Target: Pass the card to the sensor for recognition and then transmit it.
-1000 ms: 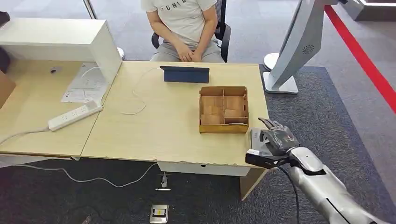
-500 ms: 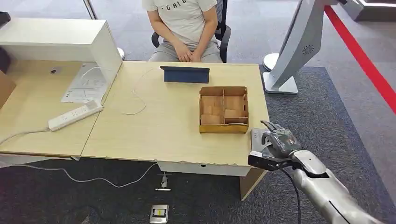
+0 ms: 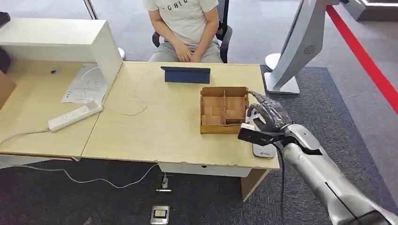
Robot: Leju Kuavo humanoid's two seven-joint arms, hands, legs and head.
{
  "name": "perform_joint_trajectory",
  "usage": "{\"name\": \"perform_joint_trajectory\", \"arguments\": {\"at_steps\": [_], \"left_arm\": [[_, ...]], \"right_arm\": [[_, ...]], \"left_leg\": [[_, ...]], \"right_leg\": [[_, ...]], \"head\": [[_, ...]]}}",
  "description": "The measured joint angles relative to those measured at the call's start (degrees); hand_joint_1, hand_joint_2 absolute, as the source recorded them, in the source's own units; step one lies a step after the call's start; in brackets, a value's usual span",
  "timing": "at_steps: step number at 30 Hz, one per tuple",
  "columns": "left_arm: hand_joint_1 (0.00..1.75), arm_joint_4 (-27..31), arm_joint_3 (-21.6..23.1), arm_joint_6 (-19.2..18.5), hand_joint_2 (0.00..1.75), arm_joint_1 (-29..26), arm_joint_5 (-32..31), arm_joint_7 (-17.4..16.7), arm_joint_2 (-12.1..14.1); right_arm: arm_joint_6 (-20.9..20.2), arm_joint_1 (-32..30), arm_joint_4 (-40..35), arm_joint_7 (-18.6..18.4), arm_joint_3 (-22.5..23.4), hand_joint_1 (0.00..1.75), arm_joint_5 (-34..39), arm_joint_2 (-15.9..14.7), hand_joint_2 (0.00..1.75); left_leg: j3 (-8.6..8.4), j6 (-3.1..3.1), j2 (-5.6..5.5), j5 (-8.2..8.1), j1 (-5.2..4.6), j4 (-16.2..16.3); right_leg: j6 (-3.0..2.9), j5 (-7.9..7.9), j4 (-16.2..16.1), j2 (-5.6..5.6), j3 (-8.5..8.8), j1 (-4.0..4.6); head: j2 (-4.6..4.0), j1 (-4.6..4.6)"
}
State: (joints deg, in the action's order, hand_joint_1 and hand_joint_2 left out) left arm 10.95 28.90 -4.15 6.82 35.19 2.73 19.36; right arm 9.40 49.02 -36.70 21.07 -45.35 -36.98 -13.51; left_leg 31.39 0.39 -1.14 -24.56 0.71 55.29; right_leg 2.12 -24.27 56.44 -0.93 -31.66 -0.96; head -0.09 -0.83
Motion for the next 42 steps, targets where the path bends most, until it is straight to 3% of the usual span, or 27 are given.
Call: {"name": "perform_joint_trajectory", "arguments": {"at_steps": [7, 16, 30, 42], "left_arm": [[0.0, 0.0, 1.27, -0.61, 0.0, 0.95, -0.92, -0.07, -0.44], [0.0, 0.02, 2.8, -1.2, 0.0, 3.15, -1.38, -0.77, -0.5], [0.0, 0.02, 3.78, -1.4, 0.0, 4.26, -0.4, -2.42, -0.5], [0.0, 0.04, 4.2, -1.64, 0.0, 4.76, 0.31, -2.36, -1.4]], "right_arm": [[0.09, 4.67, -5.26, -0.92, -0.06, 1.75, -3.36, 3.52, 1.75], [2.08, 10.56, 1.78, -1.14, -1.71, 1.75, -14.04, 9.68, 1.75], [-3.76, 16.97, 12.81, -8.08, -5.16, 1.75, -19.78, 12.22, 1.75], [-4.52, 19.9, 15.87, -8.74, -5.86, 1.75, -21.85, 13.88, 1.75]], "left_leg": [[0.01, -0.01, -0.03, 0.01, 0.0, 0.0], [0.0, -0.01, -0.02, 0.02, 0.01, 0.01], [0.02, -0.01, 0.0, 0.02, 0.0, 0.01], [0.01, -0.01, 0.0, 0.02, 0.0, 0.01]], "right_leg": [[0.0, 0.0, -0.02, 0.0, 0.03, 0.0], [0.0, 0.02, -0.02, -0.01, -0.01, 0.01], [0.0, 0.02, -0.03, 0.0, -0.02, 0.0], [0.0, 0.02, -0.03, -0.01, -0.03, 0.0]], "head": [[0.0, -0.02], [-0.02, 0.0], [-0.02, -0.02], [0.0, -0.02]]}}
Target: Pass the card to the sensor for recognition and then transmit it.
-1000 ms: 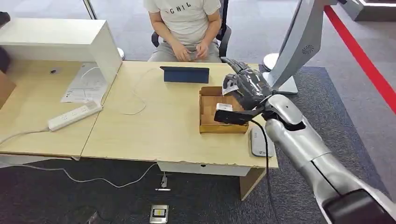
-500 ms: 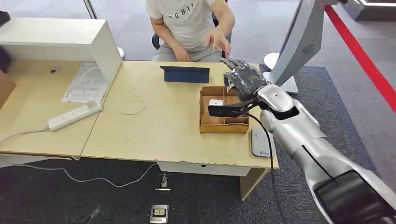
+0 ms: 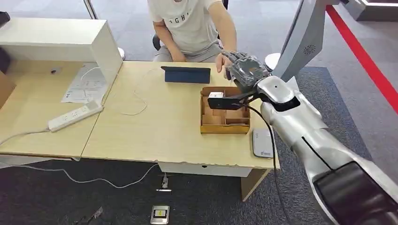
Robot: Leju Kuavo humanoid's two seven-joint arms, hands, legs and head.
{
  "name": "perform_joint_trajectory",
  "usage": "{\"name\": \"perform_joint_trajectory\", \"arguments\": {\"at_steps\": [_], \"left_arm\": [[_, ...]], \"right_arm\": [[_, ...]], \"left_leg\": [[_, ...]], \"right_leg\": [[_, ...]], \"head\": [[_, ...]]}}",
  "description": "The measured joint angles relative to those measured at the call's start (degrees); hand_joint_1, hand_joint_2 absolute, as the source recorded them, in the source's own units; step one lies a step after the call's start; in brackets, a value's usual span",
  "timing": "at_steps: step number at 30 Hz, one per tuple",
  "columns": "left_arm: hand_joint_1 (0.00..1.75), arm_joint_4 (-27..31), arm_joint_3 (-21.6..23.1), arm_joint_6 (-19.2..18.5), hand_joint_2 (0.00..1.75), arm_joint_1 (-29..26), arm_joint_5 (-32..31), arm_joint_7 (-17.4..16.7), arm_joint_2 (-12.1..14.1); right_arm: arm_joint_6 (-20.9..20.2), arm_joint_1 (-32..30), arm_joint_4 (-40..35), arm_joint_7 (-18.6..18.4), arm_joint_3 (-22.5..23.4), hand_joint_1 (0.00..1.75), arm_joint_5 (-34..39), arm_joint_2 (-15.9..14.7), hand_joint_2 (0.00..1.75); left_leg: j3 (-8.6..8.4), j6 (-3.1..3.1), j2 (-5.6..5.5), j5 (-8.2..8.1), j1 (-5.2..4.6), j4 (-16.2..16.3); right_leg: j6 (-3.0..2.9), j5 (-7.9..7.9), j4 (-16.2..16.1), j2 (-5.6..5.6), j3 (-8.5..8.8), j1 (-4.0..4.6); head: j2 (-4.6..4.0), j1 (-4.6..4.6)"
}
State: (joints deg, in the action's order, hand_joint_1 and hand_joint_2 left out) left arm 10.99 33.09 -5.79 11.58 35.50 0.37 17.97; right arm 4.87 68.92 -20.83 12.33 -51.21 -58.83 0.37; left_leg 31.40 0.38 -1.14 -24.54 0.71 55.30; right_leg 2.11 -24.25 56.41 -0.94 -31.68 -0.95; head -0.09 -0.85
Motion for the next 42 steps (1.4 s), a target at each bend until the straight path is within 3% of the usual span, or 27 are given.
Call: {"name": "perform_joint_trajectory", "arguments": {"at_steps": [11, 12, 13, 14, 18, 26, 32, 42], "left_arm": [[0.0, 0.0, 0.26, 0.15, 0.0, -0.01, 0.22, 1.18, -1.38], [0.0, 0.0, 0.28, 0.11, 0.0, 0.02, 0.22, 1.36, -1.4], [0.0, 0.02, 0.28, 0.11, 0.0, 0.09, 0.39, 1.49, -1.4], [0.0, 0.0, 0.28, 0.11, 0.0, 0.21, 0.55, 1.55, -1.4], [0.0, 0.09, 0.26, 0.33, 0.0, 1.27, 1.4, 2.08, -1.38], [0.0, 0.15, 0.26, 0.48, 0.0, 2.66, 1.03, 2.32, -1.38], [0.0, 0.15, 0.26, 1.35, 0.0, 1.59, 1.66, 2.54, -1.46], [0.0, 0.13, 0.11, 1.9, 0.0, -1.03, 3.08, 1.81, -1.46]], "right_arm": [[0.42, -0.05, 1.62, 0.5, 0.04, 1.75, -2.12, 0.0, 1.75], [0.42, -0.06, 1.75, 0.5, 0.07, 0.0, -2.23, -0.02, 1.75], [0.44, -0.11, 1.86, 0.5, 0.07, 0.0, -2.43, -0.04, 1.75], [0.48, -0.2, 1.99, 0.5, 0.07, 0.0, -2.61, -0.04, 0.0], [-1.73, -0.73, 2.25, 1.64, 0.26, 0.0, -3.18, -0.04, 0.0], [-0.58, -1.43, 2.54, 1.44, 2.03, 0.0, -4.27, -0.2, 0.0], [2.23, -2.07, 2.45, -0.17, 6.05, 0.0, -0.9, -0.55, 0.0], [0.46, -8.89, -1.96, -3.96, 15.19, 0.0, 9.52, -2.73, 0.0]], "left_leg": [[0.0, 0.0, 0.0, 0.0, 0.0, 0.01], [0.0, 0.0, 0.0, 0.0, 0.0, 0.01], [0.0, 0.0, 0.0, 0.0, 0.0, 0.01], [0.0, 0.0, 0.0, 0.0, 0.01, 0.01], [0.0, 0.0, -0.01, 0.0, 0.0, 0.01], [0.0, 0.0, 0.02, 0.01, 0.0, 0.01], [0.0, 0.0, 0.02, 0.0, 0.0, 0.01], [0.01, -0.01, 0.0, 0.0, 0.0, 0.01]], "right_leg": [[0.0, 0.0, 0.0, 0.0, -0.02, 0.0], [0.0, 0.0, 0.0, 0.0, -0.02, 0.0], [0.0, 0.0, 0.0, 0.0, -0.02, 0.0], [0.0, 0.0, 0.0, 0.0, -0.03, 0.01], [0.0, 0.0, 0.0, 0.0, -0.03, 0.0], [-0.03, 0.04, 0.0, -0.01, -0.02, 0.0], [-0.03, 0.03, -0.01, -0.01, -0.02, 0.0], [-0.03, 0.03, -0.03, -0.01, -0.01, 0.0]], "head": [[0.0, 0.0], [-0.02, 0.02], [-0.02, 0.0], [-0.02, 0.0], [-0.02, 0.0], [0.0, 0.02], [0.0, 0.02], [0.0, 0.0]]}}
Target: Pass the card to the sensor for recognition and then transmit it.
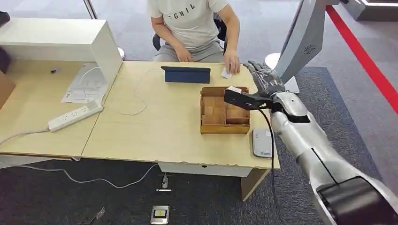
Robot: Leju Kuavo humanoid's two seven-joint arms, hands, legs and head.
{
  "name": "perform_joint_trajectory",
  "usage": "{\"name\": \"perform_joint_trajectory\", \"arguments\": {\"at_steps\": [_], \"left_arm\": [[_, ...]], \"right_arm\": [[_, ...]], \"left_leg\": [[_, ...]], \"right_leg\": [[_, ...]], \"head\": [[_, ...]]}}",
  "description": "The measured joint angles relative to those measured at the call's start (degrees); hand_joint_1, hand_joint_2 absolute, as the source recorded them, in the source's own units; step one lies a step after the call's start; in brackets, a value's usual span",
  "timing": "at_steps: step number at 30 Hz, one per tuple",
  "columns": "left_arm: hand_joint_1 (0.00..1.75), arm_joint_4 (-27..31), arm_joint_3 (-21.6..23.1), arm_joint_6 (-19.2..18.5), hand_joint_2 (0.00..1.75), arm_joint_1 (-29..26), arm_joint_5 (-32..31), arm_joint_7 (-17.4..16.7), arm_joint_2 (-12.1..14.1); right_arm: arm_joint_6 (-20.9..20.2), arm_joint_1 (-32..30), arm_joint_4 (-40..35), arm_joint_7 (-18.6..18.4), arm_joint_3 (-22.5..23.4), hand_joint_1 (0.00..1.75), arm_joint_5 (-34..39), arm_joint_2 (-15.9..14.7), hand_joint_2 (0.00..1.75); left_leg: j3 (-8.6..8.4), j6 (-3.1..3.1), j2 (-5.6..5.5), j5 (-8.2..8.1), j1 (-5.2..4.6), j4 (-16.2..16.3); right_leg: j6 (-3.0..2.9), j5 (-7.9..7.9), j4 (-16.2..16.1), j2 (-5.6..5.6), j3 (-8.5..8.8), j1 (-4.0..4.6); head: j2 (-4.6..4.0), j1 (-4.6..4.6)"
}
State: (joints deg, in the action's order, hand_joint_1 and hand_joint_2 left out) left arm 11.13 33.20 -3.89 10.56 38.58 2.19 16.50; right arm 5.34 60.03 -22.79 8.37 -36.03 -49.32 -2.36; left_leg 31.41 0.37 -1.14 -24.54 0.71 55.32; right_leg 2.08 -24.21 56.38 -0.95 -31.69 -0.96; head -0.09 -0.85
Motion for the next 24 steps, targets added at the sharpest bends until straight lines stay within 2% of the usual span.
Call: {"name": "perform_joint_trajectory", "arguments": {"at_steps": [4, 7, 8, 11, 14, 16, 24], "left_arm": [[0.0, 0.0, -0.2, 0.46, 0.0, 0.01, 0.44, -0.2, 0.07], [0.0, 0.0, -0.28, 0.72, 0.0, 0.17, 1.05, -0.22, 0.2], [0.0, 0.0, -0.31, 0.83, 0.0, 0.19, 1.09, -0.28, 0.28], [0.0, 0.0, -0.33, 0.83, 0.0, 0.15, 1.53, -0.33, 0.5], [0.0, 0.0, -0.37, 1.03, 0.0, -0.25, 2.21, 0.15, 0.74], [0.0, 0.02, -0.41, 1.23, 0.0, -0.34, 2.23, 0.18, 0.77], [0.0, 0.02, -0.44, 1.49, 0.0, -0.33, 2.45, 0.35, 0.76]], "right_arm": [[-2.04, -3.41, -4.16, -1.45, 4.03, 0.0, 5.3, -1.09, 0.0], [-5.49, -6.81, -9.8, -4.53, 6.41, 0.0, 10.22, -2.89, 0.0], [-6.76, -8.19, -11.95, -5.84, 7.11, 0.0, 12.12, -3.39, 1.75], [-9.56, -13.31, -20.65, -10.59, 8.6, 0.0, 16.14, -5.53, 1.75], [-10.12, -18.11, -28.21, -13.9, 8.81, 0.0, 16.68, -7.13, 1.75], [-10.14, -20.34, -32.5, -14.45, 8.84, 0.0, 16.75, -7.96, 1.75], [-10.1, -22.84, -40.31, -15.54, 9.1, 0.0, 16.64, -9.49, 1.75]], "left_leg": [[-0.03, 0.0, 0.0, 0.0, 0.0, 0.01], [-0.03, 0.0, -0.01, 0.0, 0.0, 0.0], [-0.04, 0.0, 0.0, 0.0, 0.01, 0.0], [-0.02, 0.0, -0.01, -0.01, 0.01, 0.0], [-0.02, -0.01, 0.0, -0.04, 0.0, 0.0], [0.0, -0.01, 0.01, -0.04, 0.0, -0.01], [-0.03, 0.01, 0.05, -0.01, 0.0, -0.01]], "right_leg": [[0.0, 0.0, 0.0, 0.0, 0.0, 0.0], [0.0, 0.0, 0.0, 0.0, 0.02, 0.0], [0.0, 0.0, -0.01, 0.0, 0.01, 0.01], [0.0, -0.01, -0.01, 0.0, 0.03, 0.01], [0.0, -0.01, -0.01, -0.03, 0.0, 0.0], [0.0, -0.01, -0.01, -0.04, -0.03, 0.0], [0.0, 0.0, -0.01, -0.04, 0.01, 0.0]], "head": [[0.0, 0.05], [-0.02, 0.0], [-0.02, 0.02], [-0.02, 0.02], [0.0, 0.02], [-0.02, 0.02], [-0.02, 0.0]]}}
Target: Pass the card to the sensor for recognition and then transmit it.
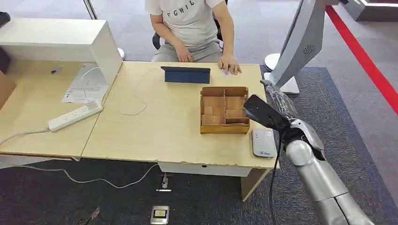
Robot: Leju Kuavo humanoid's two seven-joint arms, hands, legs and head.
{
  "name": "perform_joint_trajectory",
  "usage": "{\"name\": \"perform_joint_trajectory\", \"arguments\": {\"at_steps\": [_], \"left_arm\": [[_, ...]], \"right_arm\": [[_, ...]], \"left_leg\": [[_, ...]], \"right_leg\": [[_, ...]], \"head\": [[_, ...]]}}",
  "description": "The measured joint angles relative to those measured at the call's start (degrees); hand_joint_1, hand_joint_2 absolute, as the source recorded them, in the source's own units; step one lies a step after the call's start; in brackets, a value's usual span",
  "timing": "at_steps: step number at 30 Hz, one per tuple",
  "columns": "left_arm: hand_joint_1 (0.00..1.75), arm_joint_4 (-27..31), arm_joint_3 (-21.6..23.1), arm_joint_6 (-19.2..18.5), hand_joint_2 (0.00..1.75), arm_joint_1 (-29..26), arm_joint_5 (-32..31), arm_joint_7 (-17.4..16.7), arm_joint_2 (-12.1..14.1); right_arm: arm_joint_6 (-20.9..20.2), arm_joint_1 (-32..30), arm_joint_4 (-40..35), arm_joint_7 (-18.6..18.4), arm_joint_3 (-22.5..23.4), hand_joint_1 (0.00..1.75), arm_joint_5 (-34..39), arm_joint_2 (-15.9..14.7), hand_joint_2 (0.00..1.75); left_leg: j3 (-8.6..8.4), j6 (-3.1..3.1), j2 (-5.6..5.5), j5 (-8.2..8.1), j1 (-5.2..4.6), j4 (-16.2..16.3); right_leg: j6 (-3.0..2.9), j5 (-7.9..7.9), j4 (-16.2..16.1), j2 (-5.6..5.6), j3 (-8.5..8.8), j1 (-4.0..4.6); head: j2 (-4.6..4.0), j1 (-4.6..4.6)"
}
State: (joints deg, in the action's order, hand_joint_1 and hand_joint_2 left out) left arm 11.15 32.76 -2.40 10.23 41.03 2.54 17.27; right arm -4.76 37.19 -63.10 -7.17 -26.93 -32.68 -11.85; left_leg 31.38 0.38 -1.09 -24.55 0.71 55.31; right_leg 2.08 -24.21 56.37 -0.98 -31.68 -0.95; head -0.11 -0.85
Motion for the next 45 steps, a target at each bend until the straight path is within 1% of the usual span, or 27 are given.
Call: {"name": "perform_joint_trajectory", "arguments": {"at_steps": [1, 2, 4, 5, 8, 10, 12, 14, 18, 21, 35, 40, 45], "left_arm": [[0.0, 0.02, 0.0, 0.11, 0.0, 0.04, 0.09, 0.0, -0.02], [0.0, 0.02, 0.0, 0.41, 0.0, 0.11, 0.13, 0.0, -0.09], [0.0, 0.02, 0.02, 0.81, 0.0, 0.34, 0.13, -0.07, -0.24], [0.0, 0.02, 0.02, 0.85, 0.0, 0.46, 0.04, -0.17, -0.33], [0.0, 0.02, 0.04, 0.9, 0.0, 0.55, -0.68, -0.24, -0.57], [0.0, 0.02, 0.07, 0.9, 0.0, 0.63, -1.07, -0.31, -0.68], [0.0, 0.02, 0.11, 0.9, 0.0, 0.83, -1.51, -0.46, -0.85], [0.0, 0.02, 0.15, 0.87, 0.0, 0.89, -1.64, -0.63, -1.03], [0.0, 0.02, 0.22, 0.74, 0.0, 1.06, -2.12, -0.87, -1.2], [0.0, 0.02, 0.24, 0.5, 0.0, 1.22, -2.51, -1.27, -1.2], [0.0, 0.02, 0.35, -0.04, 0.0, 2.56, -3.5, -2.08, -1.22], [0.0, 0.02, 0.39, -0.07, 0.0, 2.73, -3.48, -2.12, -1.25], [0.0, 0.02, 0.42, -0.04, 0.0, 2.88, -3.63, -2.14, -1.25]], "right_arm": [[0.15, -0.55, -0.57, -0.37, -0.04, 0.0, -0.57, 0.02, 1.75], [0.5, -1.17, -1.13, -0.55, -0.15, 0.0, -1.68, 0.17, 0.0], [1.53, -2.23, -1.97, -0.94, -0.46, 0.0, -3.61, 0.83, 0.0], [2.16, -2.63, -2.25, -0.96, -0.61, 0.0, -4.22, 1.15, 1.75], [3.96, -3.53, -2.18, -0.96, -1.05, 0.0, -7.22, 2.76, 1.75], [5.45, -3.7, -1.52, -1.0, -1.27, 0.0, -11.07, 3.87, 1.75], [6.47, -3.43, 0.38, -2.17, -1.49, 0.0, -15.48, 5.18, 1.75], [6.4, -3.3, 2.5, -3.21, -1.62, 0.0, -18.53, 6.33, 1.75], [5.97, -3.3, 5.16, -3.45, -1.62, 0.0, -20.44, 8.11, 1.75], [4.98, -3.31, 6.12, -3.61, -1.57, 0.0, -21.62, 8.79, 1.75], [1.05, -4.56, 7.13, -5.07, -1.33, 0.0, -23.45, 9.22, 1.75], [1.36, -4.54, 7.96, -4.96, -1.38, 0.0, -24.92, 9.49, 1.75], [3.08, -4.19, 9.16, -4.5, -1.4, 0.0, -26.34, 9.99, 1.75]], "left_leg": [[0.0, 0.0, 0.0, 0.0, 0.0, 0.0], [0.01, 0.0, -0.01, 0.0, 0.0, 0.0], [0.01, 0.0, -0.01, 0.0, 0.0, 0.0], [0.02, 0.0, -0.01, 0.0, 0.0, 0.0], [0.03, 0.01, -0.01, -0.01, 0.0, -0.02], [0.04, 0.01, 0.0, -0.01, 0.0, -0.02], [0.04, 0.0, -0.02, 0.0, 0.01, -0.02], [0.04, 0.0, -0.03, 0.0, 0.01, -0.02], [0.03, 0.0, -0.01, 0.0, 0.0, -0.01], [0.04, 0.0, -0.02, 0.0, 0.0, -0.01], [0.04, 0.0, 0.0, 0.0, 0.0, -0.01], [0.04, 0.0, -0.01, 0.0, 0.0, -0.01], [0.04, 0.0, -0.01, 0.0, 0.0, -0.01]], "right_leg": [[0.0, 0.0, 0.0, 0.0, 0.01, 0.0], [0.0, 0.0, 0.01, 0.0, 0.01, 0.0], [0.0, 0.0, 0.0, 0.0, 0.0, 0.0], [0.0, 0.0, 0.01, 0.0, 0.01, 0.0], [0.0, -0.01, 0.01, 0.0, -0.01, 0.01], [0.0, -0.01, 0.02, 0.0, -0.04, 0.01], [0.0, -0.01, 0.02, 0.0, -0.03, 0.01], [0.0, -0.01, 0.02, 0.01, -0.02, 0.01], [0.0, 0.0, 0.01, 0.01, -0.03, 0.0], [0.0, 0.0, 0.01, 0.01, -0.03, 0.0], [0.0, 0.0, 0.01, 0.01, -0.04, 0.0], [0.0, 0.0, 0.01, 0.01, -0.03, 0.0], [0.0, 0.0, 0.01, 0.01, -0.04, 0.0]], "head": [[0.02, 0.0], [0.0, 0.0], [0.02, 0.02], [0.0, 0.02], [0.0, 0.0], [0.02, 0.02], [0.02, 0.02], [0.02, 0.0], [0.02, 0.0], [0.0, 0.0], [0.02, 0.02], [0.02, 0.0], [0.02, 0.0]]}}
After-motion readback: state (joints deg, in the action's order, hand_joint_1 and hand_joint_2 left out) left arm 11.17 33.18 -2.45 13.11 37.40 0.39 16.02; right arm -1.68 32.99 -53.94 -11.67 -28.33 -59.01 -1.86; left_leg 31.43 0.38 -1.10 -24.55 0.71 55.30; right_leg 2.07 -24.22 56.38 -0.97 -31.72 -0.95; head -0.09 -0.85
